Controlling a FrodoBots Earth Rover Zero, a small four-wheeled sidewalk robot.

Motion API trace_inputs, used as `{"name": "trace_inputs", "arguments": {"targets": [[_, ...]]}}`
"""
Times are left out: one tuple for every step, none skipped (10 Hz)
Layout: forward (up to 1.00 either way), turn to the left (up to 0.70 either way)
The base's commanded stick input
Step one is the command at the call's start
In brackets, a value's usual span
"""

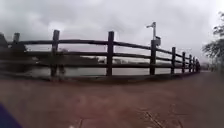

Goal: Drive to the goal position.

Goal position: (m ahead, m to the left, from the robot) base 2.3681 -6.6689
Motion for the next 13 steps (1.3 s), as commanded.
{"name": "trace_inputs", "arguments": {"targets": [[0.0,0.85],[0.0,0.85],[0.0,0.85],[0.0,0.85],[0.0,0.85],[0.0,0.85],[0.0,0.85],[0.0,0.5],[0.0,0.09],[0.0,0.27],[0.0,0.24],[0.0,0.44],[0.0,0.0]]}}
